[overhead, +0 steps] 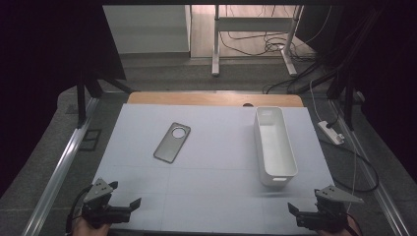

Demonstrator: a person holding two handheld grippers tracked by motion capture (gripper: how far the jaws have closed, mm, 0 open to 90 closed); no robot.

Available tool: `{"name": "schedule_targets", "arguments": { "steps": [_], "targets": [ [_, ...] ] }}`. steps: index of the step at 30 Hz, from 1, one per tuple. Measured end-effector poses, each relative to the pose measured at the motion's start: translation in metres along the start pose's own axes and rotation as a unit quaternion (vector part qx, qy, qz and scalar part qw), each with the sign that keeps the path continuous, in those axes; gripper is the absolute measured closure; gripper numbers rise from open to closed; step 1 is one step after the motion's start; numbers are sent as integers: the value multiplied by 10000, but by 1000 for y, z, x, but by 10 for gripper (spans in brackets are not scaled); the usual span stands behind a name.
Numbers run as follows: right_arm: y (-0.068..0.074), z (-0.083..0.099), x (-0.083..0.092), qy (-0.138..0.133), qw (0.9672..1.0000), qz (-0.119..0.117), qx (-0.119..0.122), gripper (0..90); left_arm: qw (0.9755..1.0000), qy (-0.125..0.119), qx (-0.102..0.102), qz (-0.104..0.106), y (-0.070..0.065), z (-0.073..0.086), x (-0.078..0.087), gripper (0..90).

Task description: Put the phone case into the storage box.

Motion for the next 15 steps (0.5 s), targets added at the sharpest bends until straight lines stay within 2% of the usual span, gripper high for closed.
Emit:
{"name": "schedule_targets", "arguments": {
  "steps": [5,9,15],
  "targets": [
    [0,0,-1,9,10000,-11,-2,0,9998,67,24,170,2,-1,-3,0],
    [0,0,-1,-10,10000,-18,27,0,9990,27,97,428,4,-3,-8,0],
    [0,-1,-1,-7,10000,-7,26,0,9994,85,-27,336,4,-8,-12,0]
  ]
}}
Point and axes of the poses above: each handheld gripper's, and its own axes: x roughly backward along the jaws, z roughly out of its underside, y roughly to its left, the point moved 6 cm from there along -x, roughly forward along the jaws, and after that the axes turned 8 degrees about z, right-handed, at the moved point
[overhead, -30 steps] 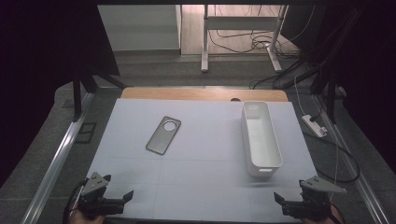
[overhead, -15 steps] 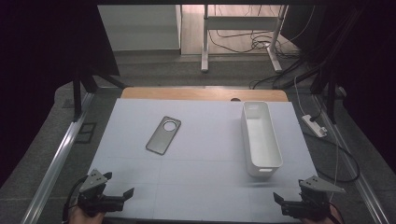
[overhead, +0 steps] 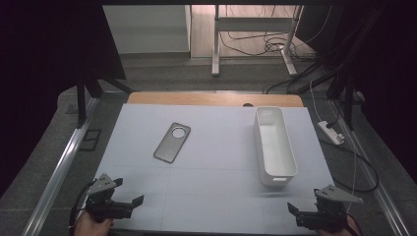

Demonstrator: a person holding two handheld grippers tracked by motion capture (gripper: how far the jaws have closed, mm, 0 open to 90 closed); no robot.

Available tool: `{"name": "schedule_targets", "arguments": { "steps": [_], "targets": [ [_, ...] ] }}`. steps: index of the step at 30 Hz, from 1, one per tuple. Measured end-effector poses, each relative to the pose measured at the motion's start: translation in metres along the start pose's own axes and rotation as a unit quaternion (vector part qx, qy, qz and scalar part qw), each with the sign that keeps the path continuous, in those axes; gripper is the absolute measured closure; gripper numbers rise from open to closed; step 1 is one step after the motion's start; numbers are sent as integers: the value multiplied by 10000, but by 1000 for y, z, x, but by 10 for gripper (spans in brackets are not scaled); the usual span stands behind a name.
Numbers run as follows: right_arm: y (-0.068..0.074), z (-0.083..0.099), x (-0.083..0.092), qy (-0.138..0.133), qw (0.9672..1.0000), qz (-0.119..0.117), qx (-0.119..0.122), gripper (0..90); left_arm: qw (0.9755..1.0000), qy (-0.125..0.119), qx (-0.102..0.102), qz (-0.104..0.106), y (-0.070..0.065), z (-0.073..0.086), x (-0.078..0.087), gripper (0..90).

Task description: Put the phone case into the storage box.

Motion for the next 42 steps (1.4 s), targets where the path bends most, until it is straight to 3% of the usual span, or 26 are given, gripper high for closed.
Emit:
{"name": "schedule_targets", "arguments": {
  "steps": [16,22,42],
  "targets": [
    [1,0,-2,35,10000,-9,18,0,9998,148,-115,-39,5,-22,-13,0],
    [1,-1,-2,43,10000,-14,20,0,9996,277,-26,20,10,-30,-17,0],
    [1,0,-3,70,10000,-4,56,0,9992,405,-1,68,23,-54,-33,0]
  ]
}}
Point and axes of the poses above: each handheld gripper's, and its own axes: x roughly backward along the jaws, z roughly out of its underside, y roughly to its left, the point moved 6 cm from there along -x, roughly forward along the jaws, and after that the axes turned 8 degrees about z, right-handed, at the moved point
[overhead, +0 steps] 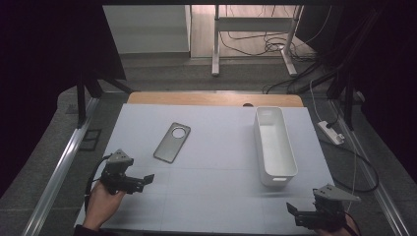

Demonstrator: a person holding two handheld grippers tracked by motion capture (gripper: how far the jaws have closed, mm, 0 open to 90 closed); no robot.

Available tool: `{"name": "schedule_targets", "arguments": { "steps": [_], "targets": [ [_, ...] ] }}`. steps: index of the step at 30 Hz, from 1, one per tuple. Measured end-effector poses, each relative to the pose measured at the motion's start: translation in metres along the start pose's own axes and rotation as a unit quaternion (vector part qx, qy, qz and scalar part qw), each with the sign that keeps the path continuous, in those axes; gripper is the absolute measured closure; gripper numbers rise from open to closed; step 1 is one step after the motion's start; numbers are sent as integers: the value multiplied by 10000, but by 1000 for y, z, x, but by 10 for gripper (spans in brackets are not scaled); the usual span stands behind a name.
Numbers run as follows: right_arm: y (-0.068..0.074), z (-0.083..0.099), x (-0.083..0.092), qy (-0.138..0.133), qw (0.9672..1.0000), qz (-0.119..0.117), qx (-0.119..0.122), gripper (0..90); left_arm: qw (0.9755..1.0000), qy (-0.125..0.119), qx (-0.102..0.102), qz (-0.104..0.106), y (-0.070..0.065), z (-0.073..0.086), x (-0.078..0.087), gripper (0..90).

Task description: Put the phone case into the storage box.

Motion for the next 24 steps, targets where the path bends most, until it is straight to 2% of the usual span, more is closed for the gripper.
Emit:
{"name": "schedule_targets", "arguments": {
  "steps": [9,17,21,24],
  "targets": [
    [1,0,0,30,10000,-7,10,0,9998,126,-58,-105,8,-14,-7,0],
    [1,0,0,32,10000,-11,52,0,9996,192,-29,-196,16,-26,-12,0],
    [1,0,-1,39,10000,-17,63,0,9991,328,-53,-245,24,-31,-16,0],
    [1,0,-1,33,10000,-15,64,0,9990,364,14,-254,31,-34,-18,0]
  ]
}}
Point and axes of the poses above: each handheld gripper's, and its own axes: x roughly backward along the jaws, z roughly out of its underside, y roughly to its left, the point moved 6 cm from there along -x, roughly forward along the jaws, and after that the axes turned 8 degrees about z, right-handed, at the moved point
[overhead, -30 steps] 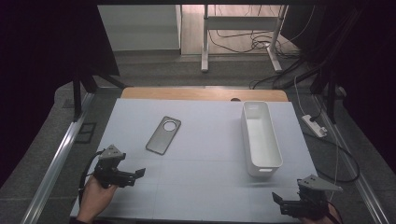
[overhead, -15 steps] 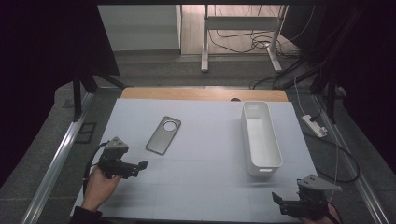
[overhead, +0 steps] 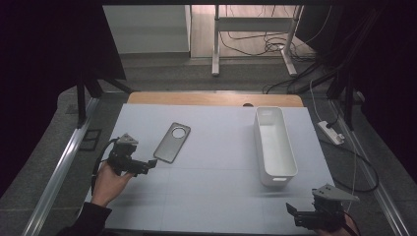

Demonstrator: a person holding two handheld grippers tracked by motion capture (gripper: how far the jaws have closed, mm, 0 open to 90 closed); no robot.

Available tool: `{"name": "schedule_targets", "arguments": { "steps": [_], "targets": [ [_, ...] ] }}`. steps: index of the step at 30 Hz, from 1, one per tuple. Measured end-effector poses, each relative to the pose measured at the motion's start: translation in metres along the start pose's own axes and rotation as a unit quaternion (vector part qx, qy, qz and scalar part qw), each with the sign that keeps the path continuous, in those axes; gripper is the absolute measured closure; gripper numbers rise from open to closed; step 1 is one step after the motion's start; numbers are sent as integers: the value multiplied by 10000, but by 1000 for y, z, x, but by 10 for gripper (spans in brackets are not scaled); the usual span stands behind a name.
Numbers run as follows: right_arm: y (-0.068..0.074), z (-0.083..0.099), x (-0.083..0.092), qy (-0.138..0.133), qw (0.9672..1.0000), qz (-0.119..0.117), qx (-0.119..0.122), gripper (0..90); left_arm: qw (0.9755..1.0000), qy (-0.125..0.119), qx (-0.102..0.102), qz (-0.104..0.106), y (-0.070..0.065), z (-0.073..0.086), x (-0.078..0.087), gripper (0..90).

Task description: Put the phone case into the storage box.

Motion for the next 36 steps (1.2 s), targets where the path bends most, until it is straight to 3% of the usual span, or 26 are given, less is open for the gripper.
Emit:
{"name": "schedule_targets", "arguments": {
  "steps": [14,36],
  "targets": [
    [0,0,0,8,10000,-4,-10,0,9998,166,96,-87,23,-8,-9,0],
    [0,0,0,4,10000,-14,-2,0,9988,457,109,-117,42,-34,-31,0]
  ]
}}
Point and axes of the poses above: each handheld gripper's, and its own axes: x roughly backward along the jaws, z roughly out of its underside, y roughly to its left, the point moved 6 cm from there along -x, roughly forward along the jaws, and after that the axes turned 8 degrees about z, right-handed, at the moved point
